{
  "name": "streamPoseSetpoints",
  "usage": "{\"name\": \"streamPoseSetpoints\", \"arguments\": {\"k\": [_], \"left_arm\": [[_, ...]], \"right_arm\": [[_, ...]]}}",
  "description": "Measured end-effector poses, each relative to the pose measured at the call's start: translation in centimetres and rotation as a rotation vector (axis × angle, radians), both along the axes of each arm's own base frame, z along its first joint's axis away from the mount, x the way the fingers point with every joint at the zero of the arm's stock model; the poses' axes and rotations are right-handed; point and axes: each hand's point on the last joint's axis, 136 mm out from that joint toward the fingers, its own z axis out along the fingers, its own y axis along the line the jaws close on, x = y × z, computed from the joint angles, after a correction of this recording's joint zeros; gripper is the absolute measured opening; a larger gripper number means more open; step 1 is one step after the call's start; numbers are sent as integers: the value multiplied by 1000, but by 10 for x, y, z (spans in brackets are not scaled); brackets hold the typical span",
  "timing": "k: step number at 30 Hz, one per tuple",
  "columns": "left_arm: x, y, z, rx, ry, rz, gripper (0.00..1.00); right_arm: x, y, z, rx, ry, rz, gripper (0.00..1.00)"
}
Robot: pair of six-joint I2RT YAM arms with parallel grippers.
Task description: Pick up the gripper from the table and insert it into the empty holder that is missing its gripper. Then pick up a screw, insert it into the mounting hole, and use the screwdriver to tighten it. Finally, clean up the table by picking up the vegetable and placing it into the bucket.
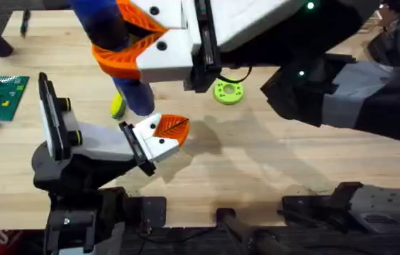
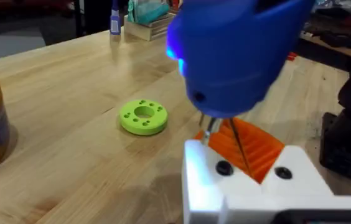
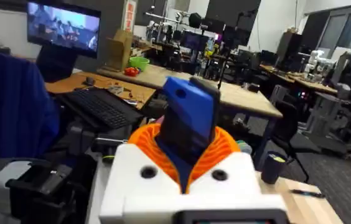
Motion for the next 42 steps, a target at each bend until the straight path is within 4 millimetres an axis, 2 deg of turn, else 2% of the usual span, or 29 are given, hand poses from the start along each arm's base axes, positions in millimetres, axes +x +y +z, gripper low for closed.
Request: {"name": "streamPoseSetpoints", "arguments": {"k": [17, 42], "left_arm": [[0, 0, 0, 0, 0, 0, 10], [0, 0, 0, 0, 0, 0, 10]], "right_arm": [[-7, 0, -5, -30, 36, 55, 30], [-8, 1, -8, -44, 52, 63, 30]]}}
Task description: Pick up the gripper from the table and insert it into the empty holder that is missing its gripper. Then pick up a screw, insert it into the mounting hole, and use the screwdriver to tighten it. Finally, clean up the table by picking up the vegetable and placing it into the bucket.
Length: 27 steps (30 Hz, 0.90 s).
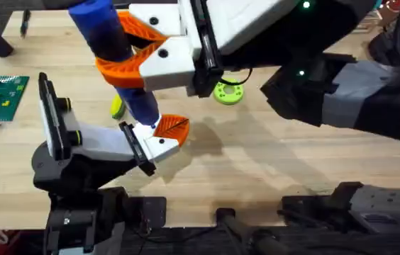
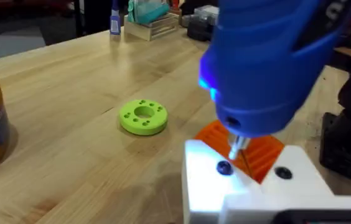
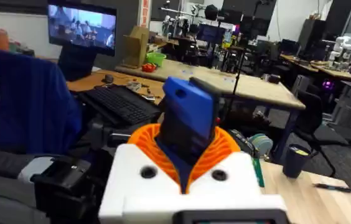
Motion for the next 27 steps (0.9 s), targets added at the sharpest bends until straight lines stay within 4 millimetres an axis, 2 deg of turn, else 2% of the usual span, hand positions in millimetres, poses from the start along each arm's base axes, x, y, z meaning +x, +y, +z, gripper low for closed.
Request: {"name": "streamPoseSetpoints", "arguments": {"k": [27], "left_arm": [[0, 0, 0, 0, 0, 3, 10]], "right_arm": [[7, 5, -9, -15, 22, -14, 30]]}}
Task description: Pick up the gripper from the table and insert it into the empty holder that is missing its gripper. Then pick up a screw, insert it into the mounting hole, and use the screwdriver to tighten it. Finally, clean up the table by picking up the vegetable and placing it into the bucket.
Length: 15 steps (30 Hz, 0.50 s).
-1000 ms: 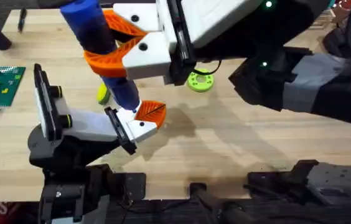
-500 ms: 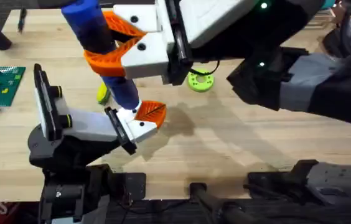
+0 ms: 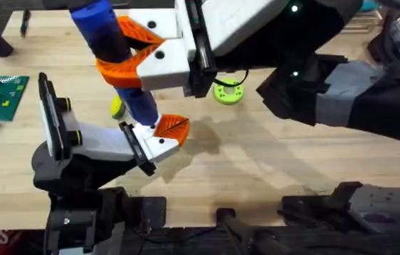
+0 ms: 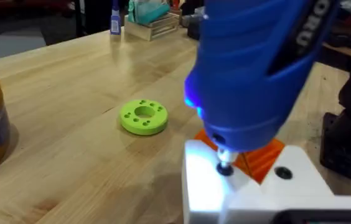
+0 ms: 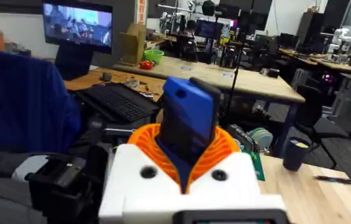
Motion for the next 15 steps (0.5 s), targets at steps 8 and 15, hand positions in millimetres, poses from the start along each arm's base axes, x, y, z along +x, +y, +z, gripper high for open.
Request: {"name": "streamPoseSetpoints", "arguments": {"k": [8, 15], "left_arm": [[0, 0, 0, 0, 0, 0, 10], [1, 1, 1, 3, -9, 8, 10]], "right_arm": [[1, 1, -2, -9, 9, 0, 30], [2, 3, 3, 3, 5, 7, 30]]}}
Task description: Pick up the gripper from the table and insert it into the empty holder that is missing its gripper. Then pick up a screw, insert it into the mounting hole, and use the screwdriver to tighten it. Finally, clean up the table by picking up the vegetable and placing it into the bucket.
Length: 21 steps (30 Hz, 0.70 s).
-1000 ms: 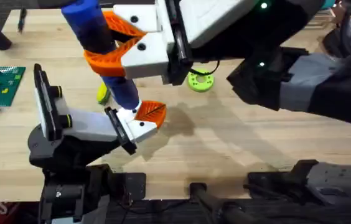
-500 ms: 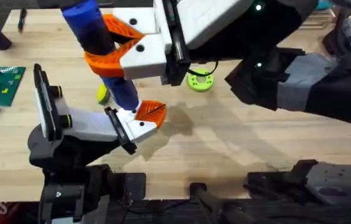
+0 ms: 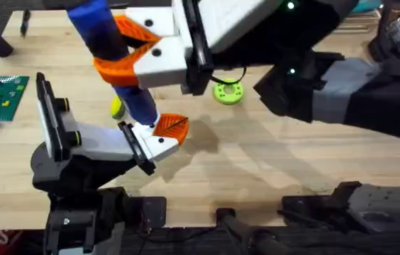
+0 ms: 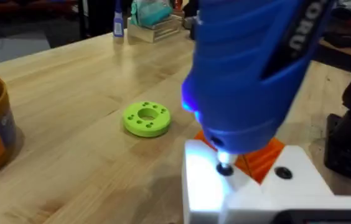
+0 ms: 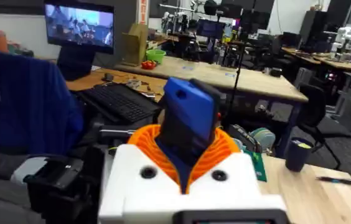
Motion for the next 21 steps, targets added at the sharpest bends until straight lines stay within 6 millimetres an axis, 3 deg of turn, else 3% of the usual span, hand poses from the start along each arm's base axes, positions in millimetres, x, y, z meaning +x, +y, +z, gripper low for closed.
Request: {"name": "streamPoseSetpoints", "arguments": {"k": [8, 11, 13, 16, 18, 21], "left_arm": [[3, 2, 10, 7, -44, 23, 10], [3, 2, -1, 2, 2, 18, 10], [2, 2, -1, 2, 2, 17, 10], [3, 2, -1, 2, 2, 18, 10], [3, 2, -1, 2, 2, 18, 10], [3, 2, -1, 2, 2, 18, 10]], "right_arm": [[-2, 4, 26, 10, -56, 90, 29], [2, -3, 68, 99, -149, 55, 29], [4, -13, 107, 174, -207, 17, 29], [0, -31, 149, 245, -280, -12, 29], [-3, -40, 164, 255, -308, -15, 29], [2, -44, 161, 192, -274, 0, 29]]}}
